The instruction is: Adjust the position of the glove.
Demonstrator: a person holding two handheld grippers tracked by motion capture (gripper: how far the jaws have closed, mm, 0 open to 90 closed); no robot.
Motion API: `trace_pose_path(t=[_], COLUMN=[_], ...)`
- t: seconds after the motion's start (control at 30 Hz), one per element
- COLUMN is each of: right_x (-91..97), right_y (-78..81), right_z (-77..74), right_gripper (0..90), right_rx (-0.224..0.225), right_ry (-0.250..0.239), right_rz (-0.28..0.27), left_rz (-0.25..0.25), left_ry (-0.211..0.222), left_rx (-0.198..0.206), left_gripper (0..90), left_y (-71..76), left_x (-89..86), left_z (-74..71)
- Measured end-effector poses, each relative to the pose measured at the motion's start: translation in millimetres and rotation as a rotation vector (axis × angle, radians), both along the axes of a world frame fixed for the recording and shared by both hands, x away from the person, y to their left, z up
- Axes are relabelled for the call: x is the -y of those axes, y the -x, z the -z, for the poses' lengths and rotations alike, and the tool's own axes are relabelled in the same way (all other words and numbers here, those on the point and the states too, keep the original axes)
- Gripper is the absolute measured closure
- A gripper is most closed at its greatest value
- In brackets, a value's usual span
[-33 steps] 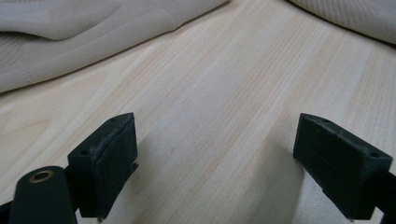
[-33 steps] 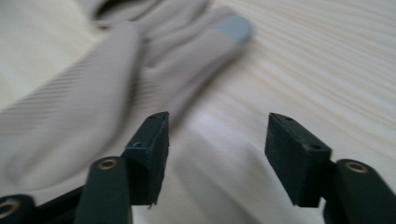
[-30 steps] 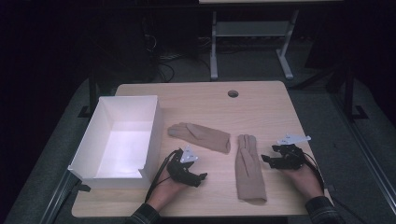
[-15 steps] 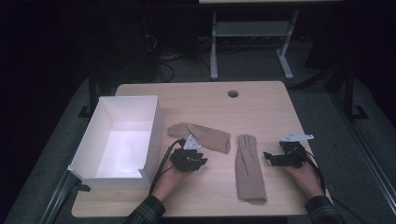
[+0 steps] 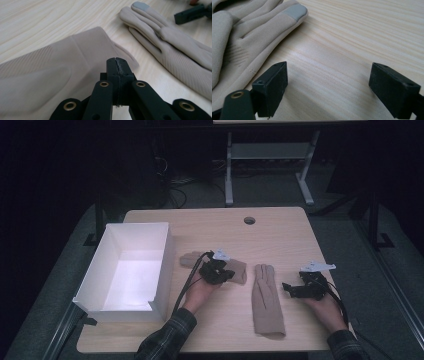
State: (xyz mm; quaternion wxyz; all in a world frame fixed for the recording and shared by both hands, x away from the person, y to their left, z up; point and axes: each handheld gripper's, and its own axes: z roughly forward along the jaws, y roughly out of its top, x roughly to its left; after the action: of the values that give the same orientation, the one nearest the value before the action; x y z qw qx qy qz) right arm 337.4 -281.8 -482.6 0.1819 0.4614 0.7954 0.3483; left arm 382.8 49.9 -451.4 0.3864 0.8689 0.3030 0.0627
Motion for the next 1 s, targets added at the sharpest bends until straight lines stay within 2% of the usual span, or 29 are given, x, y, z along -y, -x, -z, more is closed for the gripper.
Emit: trace_pose_path(t=[0.03, 0.17, 0.3, 0.53, 0.73, 0.77, 0.93, 1.0], right_x=[0.0, 0.0, 0.0, 0.0, 0.0, 0.0, 0.0, 0.0], right_y=[0.0, 0.0, 0.0, 0.0, 0.0, 0.0, 0.0, 0.0], right_z=[0.0, 0.0, 0.0, 0.0, 0.0, 0.0, 0.0, 0.0], right_gripper=[15.2, 15.2, 15.2, 15.2, 15.2, 15.2, 15.2, 15.2], right_rx=[0.000, 0.000, 0.000, 0.000, 0.000, 0.001, 0.001, 0.000], right_ry=[0.000, 0.000, 0.000, 0.000, 0.000, 0.000, 0.000, 0.001], right_rz=[0.000, 0.000, 0.000, 0.000, 0.000, 0.000, 0.000, 0.000], left_rz=[-0.004, 0.019, 0.022, 0.038, 0.047, 0.053, 0.050, 0.065], left_ry=[0.011, -0.034, -0.032, -0.009, -0.019, -0.032, -0.028, -0.049], left_rx=[-0.006, -0.006, -0.014, -0.048, -0.053, -0.058, -0.068, -0.078], left_gripper=[89.6, 89.6, 89.6, 89.6, 89.6, 89.6, 89.6, 89.6], left_y=[-1.0, -3.8, -2.5, 5.1, 17.2, 21.3, 29.9, 33.8], left_x=[4.0, 12.8, 12.5, 4.0, -6.4, -9.4, -13.8, -17.8], left_z=[3.1, 15.9, 15.2, 15.5, 14.4, 13.4, 12.8, 11.1])
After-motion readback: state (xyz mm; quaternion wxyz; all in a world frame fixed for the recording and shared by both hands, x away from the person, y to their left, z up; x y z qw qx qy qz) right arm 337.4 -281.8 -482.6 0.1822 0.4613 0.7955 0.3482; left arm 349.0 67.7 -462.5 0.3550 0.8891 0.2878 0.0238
